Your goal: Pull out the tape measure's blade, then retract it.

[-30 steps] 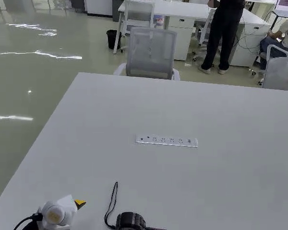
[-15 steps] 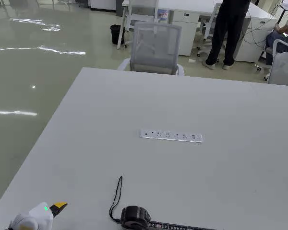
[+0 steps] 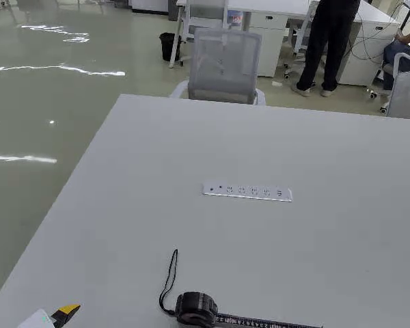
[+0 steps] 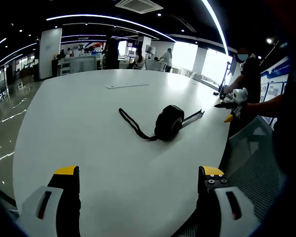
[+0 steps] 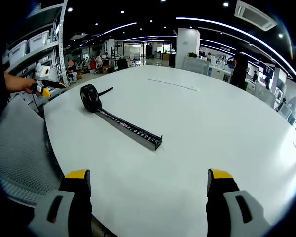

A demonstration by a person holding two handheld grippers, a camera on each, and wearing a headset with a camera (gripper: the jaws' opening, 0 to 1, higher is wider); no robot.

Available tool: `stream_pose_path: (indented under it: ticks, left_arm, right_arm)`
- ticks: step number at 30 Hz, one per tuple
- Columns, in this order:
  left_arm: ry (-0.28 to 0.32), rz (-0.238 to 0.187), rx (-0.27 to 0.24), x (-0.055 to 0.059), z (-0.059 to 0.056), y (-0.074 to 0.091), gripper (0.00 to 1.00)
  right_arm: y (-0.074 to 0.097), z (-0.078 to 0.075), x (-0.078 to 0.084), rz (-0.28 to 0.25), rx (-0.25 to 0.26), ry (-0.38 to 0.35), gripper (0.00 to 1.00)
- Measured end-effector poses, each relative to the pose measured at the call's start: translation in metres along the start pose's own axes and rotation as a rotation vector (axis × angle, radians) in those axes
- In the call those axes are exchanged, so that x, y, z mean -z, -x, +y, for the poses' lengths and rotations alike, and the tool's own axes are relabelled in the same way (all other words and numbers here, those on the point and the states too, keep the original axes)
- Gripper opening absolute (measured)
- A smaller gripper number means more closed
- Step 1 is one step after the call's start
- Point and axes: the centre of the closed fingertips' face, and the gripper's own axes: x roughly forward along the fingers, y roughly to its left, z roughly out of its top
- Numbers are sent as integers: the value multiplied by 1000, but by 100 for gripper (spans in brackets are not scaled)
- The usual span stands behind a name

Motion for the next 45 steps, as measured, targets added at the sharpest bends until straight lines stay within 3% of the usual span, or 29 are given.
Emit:
stream_pose_path:
  ticks: [27, 31, 37, 40, 45]
  left_arm:
    - [15, 12, -5, 3, -2, 2, 99]
    - [16, 25, -16, -3, -4, 1, 99]
    - [47, 25, -24, -21, -10, -3, 99]
    - [64, 33, -28, -28, -16, -5, 99]
    - [49, 10, -22, -42, -32, -12, 99]
  right_arm:
    - [5, -1, 5, 3, 5, -23, 100]
    - [4, 0, 7, 5, -4, -18, 100]
    - [5, 2, 0, -10, -13, 4, 100]
    - [4, 1, 0, -5, -18, 10, 99]
    - [1, -2, -7, -13, -24, 15, 98]
